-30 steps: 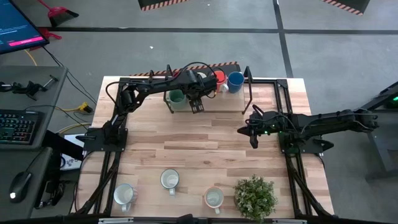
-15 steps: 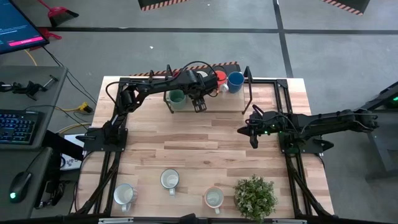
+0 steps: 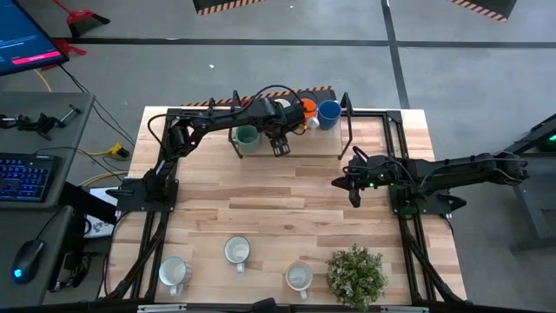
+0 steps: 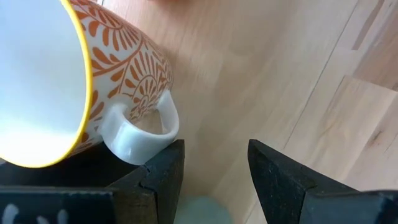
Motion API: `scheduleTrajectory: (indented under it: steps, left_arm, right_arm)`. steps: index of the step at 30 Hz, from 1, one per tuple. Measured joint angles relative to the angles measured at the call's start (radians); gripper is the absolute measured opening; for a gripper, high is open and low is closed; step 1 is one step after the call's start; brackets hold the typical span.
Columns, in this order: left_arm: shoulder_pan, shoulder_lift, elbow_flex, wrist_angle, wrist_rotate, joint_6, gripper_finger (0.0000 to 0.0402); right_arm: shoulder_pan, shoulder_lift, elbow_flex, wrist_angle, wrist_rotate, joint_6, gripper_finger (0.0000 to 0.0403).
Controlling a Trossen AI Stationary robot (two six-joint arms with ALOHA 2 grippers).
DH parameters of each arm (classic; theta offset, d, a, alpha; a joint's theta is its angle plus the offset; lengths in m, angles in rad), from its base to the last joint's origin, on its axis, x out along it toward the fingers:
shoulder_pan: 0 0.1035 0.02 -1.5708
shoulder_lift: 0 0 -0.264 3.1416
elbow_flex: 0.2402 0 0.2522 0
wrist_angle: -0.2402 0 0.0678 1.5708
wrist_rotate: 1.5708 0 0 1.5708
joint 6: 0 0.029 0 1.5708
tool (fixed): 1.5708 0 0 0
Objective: Place coffee mugs
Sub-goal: Put the orange pattern mug on the shelf, then put the red pattern mug on the shelf
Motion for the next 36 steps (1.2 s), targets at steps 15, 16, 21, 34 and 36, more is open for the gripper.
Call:
scheduleTrajectory:
  steps: [15, 16, 21, 34, 36]
  left_arm:
    - [-0.017, 0.000, 0.000, -0.082, 0.097, -0.001, 0.0168]
    - [-0.021, 0.000, 0.000, -0.102, 0.098, -0.002, 0.0168]
    - [-0.046, 0.000, 0.000, -0.178, 0.146, -0.008, 0.0168]
    - [-0.185, -0.005, -0.009, -0.400, 0.291, -0.215, 0.0168]
    - [-0.220, -0.013, -0.012, -0.404, 0.342, -0.238, 0.0168]
  right_arm:
    - [0.000, 0.000, 0.000, -0.003, -0.006, 0.020, 0.0002]
    - [0.000, 0.000, 0.000, -0.003, -0.008, 0.020, 0.0002]
    - [0.000, 0.000, 0.000, -0.004, -0.008, 0.019, 0.0002]
    - [0.000, 0.000, 0.000, -0.013, -0.008, 0.019, 0.0002]
    - [0.000, 0.000, 0.000, -0.013, -0.008, 0.019, 0.0002]
